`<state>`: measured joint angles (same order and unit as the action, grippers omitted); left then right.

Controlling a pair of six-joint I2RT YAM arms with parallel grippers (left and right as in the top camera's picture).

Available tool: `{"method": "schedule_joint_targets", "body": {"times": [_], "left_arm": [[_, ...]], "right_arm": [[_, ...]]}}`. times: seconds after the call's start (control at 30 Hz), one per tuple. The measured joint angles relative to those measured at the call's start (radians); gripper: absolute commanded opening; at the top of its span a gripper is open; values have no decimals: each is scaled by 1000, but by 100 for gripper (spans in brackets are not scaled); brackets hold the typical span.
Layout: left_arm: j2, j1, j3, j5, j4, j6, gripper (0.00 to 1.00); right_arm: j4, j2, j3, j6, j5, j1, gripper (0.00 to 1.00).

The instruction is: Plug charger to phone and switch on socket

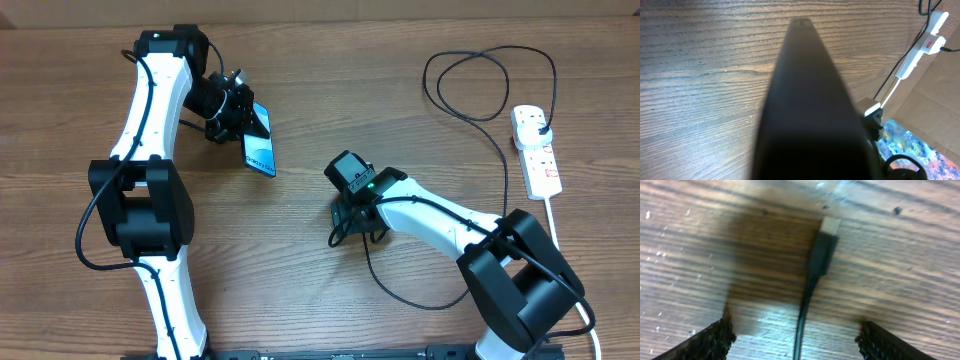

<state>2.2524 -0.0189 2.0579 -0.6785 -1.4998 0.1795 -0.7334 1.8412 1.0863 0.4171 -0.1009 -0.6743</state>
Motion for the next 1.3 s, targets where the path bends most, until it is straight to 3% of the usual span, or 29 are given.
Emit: {"method": "schedule_joint_targets", "body": {"times": [0.17,0.43,0.5,0.53,1.3], "left_arm": [[0,0,0,0,-1,0,4],[0,0,0,0,-1,0,4],[0,0,0,0,-1,0,4],[0,0,0,0,-1,0,4],[0,-1,0,0,35,0,4]], "right_arm": [[5,0,0,-26,28,58,91],[47,-2,0,-81,76,128,86],[67,-2,0,-84,80,132,92],[69,-2,0,-85,85,133,100],[69,-2,0,-97,90,132,100]]}}
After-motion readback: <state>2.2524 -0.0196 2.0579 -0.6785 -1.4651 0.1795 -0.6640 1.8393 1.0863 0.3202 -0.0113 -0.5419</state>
